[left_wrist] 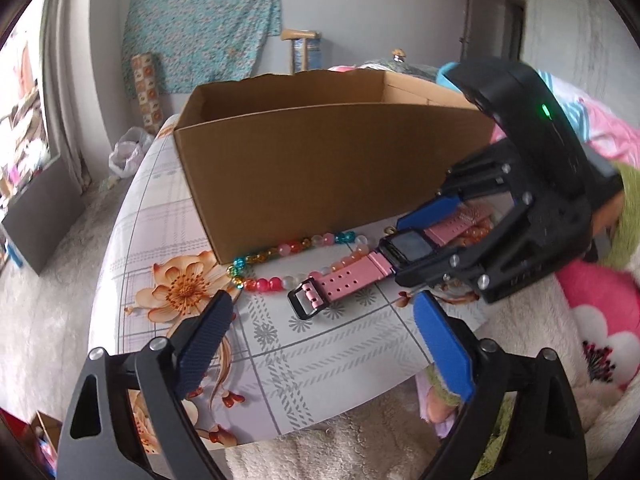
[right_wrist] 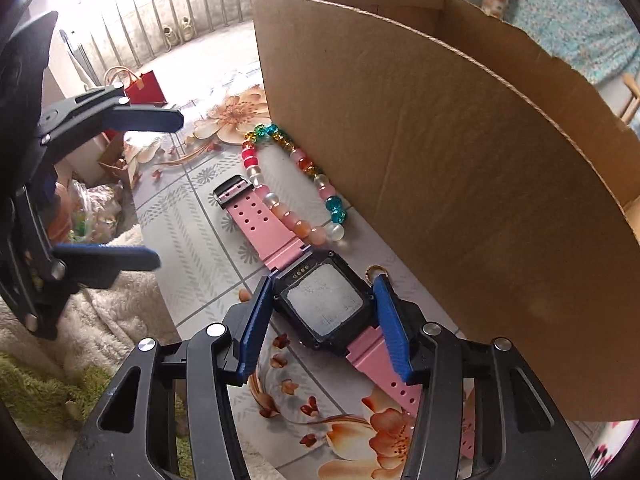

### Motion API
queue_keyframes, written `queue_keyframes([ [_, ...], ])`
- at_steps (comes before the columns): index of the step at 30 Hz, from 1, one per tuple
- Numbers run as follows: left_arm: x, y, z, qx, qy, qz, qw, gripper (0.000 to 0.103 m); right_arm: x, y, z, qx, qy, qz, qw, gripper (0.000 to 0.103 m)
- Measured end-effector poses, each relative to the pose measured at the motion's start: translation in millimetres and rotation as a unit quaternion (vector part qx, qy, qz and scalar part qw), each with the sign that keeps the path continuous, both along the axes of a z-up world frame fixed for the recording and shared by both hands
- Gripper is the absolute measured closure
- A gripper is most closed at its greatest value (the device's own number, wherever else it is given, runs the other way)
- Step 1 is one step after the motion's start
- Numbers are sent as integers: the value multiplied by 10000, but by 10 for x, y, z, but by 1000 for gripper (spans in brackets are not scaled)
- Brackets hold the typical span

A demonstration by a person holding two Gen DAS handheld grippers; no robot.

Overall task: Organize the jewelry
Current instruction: 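Grasp the pink watch strap with the left tool while the right tool holds the face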

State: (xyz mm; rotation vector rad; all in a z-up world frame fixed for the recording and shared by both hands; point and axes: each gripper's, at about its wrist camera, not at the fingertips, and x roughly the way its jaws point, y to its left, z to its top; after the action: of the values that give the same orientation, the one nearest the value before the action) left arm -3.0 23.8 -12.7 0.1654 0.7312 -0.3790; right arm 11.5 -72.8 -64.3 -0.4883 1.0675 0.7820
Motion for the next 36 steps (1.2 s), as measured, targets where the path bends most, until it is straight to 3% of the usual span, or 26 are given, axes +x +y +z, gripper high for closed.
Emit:
queue_keyframes([
  [6, -18, -248, -66, 581, -220, -501, 9968, 29, 121, -148, 71, 440, 537, 178, 9974, 55],
  [11, -47, -525, -197, 1317, -456, -806, 9870, 43, 200, -238, 256, 747, 959, 503, 9913, 55],
  [14, -33, -650, -294, 1650, -550, -858, 9810, 59, 201, -212, 311, 944, 1033, 599, 9884, 55],
  [17, 19, -707, -349, 1808, -598, -709, 9791, 84, 199, -217, 334, 1023, 953, 529, 9888, 55],
  [18, 69, -708, -355, 1782, -561, -618, 9805, 93, 177, -170, 338, 1023, 926, 457, 9894, 55],
  [19, 138, -685, -349, 1605, -429, -587, 9844, 95, 117, -184, 330, 1057, 896, 299, 9899, 53],
  [22, 237, -627, -319, 1179, -164, -481, 9917, 96, -1, -312, 359, 1352, 748, -207, 9878, 45],
  [25, 317, -601, -304, 1075, -60, -458, 9931, 97, -194, -563, 475, 1451, 353, -709, 9862, 44],
  [28, 375, -568, -277, 923, 51, -471, 9946, 97, -394, -601, 484, 1108, -115, -955, 9892, 44],
  [31, 402, -528, -224, 753, 118, -489, 9959, 97, -616, -426, 396, 422, -765, -857, 9925, 48],
  [34, 410, -496, -171, 603, 162, -493, 9968, 97, -752, -246, 247, -174, -1327, -756, 9881, 59],
  [36, 411, -509, -117, 514, 178, -494, 9973, 97, -755, -214, 162, -322, -1478, -789, 9853, 61],
])
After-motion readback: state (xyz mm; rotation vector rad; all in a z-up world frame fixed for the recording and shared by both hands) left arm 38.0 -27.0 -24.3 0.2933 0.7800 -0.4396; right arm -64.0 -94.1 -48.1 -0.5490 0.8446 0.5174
